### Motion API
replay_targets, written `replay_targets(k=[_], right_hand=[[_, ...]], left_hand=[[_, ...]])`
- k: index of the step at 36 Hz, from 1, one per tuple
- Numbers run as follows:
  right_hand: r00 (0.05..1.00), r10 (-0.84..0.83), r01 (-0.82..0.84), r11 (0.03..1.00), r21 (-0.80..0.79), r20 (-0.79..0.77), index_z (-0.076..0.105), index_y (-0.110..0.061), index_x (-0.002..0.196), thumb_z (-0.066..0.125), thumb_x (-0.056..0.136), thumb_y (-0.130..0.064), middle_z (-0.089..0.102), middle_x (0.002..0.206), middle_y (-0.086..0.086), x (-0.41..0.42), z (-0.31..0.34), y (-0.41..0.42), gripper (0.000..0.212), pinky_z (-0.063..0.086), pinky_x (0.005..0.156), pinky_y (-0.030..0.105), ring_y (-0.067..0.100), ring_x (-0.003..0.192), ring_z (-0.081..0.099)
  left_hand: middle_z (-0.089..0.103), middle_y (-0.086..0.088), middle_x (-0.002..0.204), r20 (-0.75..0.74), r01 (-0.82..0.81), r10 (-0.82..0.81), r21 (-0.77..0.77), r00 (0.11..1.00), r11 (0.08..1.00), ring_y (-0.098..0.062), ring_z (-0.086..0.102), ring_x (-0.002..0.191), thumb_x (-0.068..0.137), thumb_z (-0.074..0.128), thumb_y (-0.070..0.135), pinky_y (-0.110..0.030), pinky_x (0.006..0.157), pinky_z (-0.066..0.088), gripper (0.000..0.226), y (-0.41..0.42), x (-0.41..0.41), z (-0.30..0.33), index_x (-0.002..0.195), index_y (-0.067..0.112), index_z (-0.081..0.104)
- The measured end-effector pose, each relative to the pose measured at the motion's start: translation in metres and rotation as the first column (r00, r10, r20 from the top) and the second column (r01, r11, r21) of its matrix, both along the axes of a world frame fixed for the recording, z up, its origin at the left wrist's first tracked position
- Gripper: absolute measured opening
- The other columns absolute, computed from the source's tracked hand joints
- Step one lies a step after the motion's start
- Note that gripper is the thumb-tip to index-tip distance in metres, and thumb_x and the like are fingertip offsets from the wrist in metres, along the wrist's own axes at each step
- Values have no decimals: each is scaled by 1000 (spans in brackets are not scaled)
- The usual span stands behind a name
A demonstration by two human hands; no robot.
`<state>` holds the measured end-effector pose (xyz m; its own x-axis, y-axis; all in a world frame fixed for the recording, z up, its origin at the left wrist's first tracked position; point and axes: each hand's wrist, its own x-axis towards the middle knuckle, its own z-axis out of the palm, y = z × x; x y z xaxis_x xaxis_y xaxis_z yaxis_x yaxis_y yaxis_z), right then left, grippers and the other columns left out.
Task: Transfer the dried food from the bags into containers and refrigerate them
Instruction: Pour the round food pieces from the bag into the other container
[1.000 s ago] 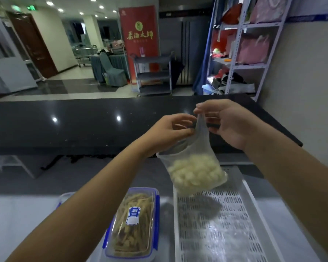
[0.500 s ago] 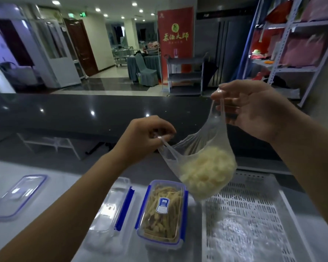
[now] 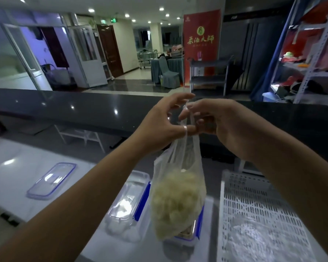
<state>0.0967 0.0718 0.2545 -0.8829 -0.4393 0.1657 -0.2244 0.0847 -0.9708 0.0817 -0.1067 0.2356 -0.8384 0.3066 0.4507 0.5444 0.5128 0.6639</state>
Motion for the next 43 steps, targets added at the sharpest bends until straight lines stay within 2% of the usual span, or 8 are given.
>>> replay_targets(k=[8, 14, 22, 25, 28, 35, 38, 43], right_hand=[[997, 71, -71, 997, 9, -9, 66, -16, 79, 59, 83, -41, 68, 86, 0, 9, -17, -16, 26, 33, 108, 58, 25, 97, 60], [993, 117, -117, 993, -13, 12, 70, -17, 77, 60, 83, -41, 69, 86, 0, 8, -26, -23, 27, 38, 95, 43, 19, 95, 62], [992, -111, 105, 990, -94, -67, 79, -27, 87, 64, 85, -40, 75, 93, -12, 6, -45, -31, 20, 49, 69, 15, -10, 83, 65], [949, -309, 314, 930, -194, 55, 72, -36, 110, 61, 79, -47, 70, 104, -26, 2, -75, -25, 35, 45, 86, 27, -14, 95, 60], [865, -385, 478, 827, -295, 322, 60, -39, 123, 67, 76, -51, 59, 127, -17, 8, -108, -23, 49, 43, 101, 41, 9, 124, 52], [636, -92, 643, 612, -460, 766, 65, -32, 119, 74, 66, -50, 63, 134, 9, 37, -181, -77, 56, 42, 105, 60, 29, 118, 64], [635, 189, 533, 594, -602, 749, 63, -25, 133, 92, 56, -51, 62, 137, 9, 42, -199, -107, 86, 38, 105, 67, 37, 126, 57], [667, 466, 405, 428, -808, 581, 57, -21, 140, 94, 59, -46, 56, 143, 12, 38, -212, -148, 93, 28, 106, 75, 40, 130, 54]], left_hand=[[58, 5, 129, -45, 21, -25, -82, 999, 996, -8, 53, 122, 78, 83, 17, -31, 105, 46, 54, -22, 10, -9, 125, 30, 58], [64, -7, 119, -107, -35, 27, -74, 994, 997, -18, 60, 114, 82, 79, 10, -39, 101, 50, 40, -26, 9, -18, 118, 8, 64], [66, -11, 113, -400, -196, 185, 13, 898, 981, -22, 59, 111, 81, 76, 4, -42, 100, 48, 30, -29, -8, -20, 109, 3, 67], [66, -13, 114, -420, -184, 153, -34, 894, 982, -24, 60, 110, 84, 70, 0, -45, 98, 49, 26, -37, -17, -13, 110, 2, 68], [65, -10, 114, -349, -95, 66, -68, 935, 993, -17, 63, 107, 89, 68, 4, -34, 94, 55, 46, -44, -26, -1, 133, 6, 56], [57, 1, 123, -251, 115, -113, -7, 961, 993, -3, 62, 72, 91, 64, -1, -18, 67, 53, 50, -61, -45, 22, 138, 3, 48], [56, 2, 115, -245, 170, -158, 30, 957, 985, 7, 60, 77, 93, 61, -2, -14, 73, 51, 44, -74, -55, 34, 135, -1, 48], [59, -12, 121, -190, 246, -218, 141, 957, 959, -12, 65, 90, 97, 57, 3, -22, 79, 56, 40, -102, -63, 44, 135, -3, 47]])
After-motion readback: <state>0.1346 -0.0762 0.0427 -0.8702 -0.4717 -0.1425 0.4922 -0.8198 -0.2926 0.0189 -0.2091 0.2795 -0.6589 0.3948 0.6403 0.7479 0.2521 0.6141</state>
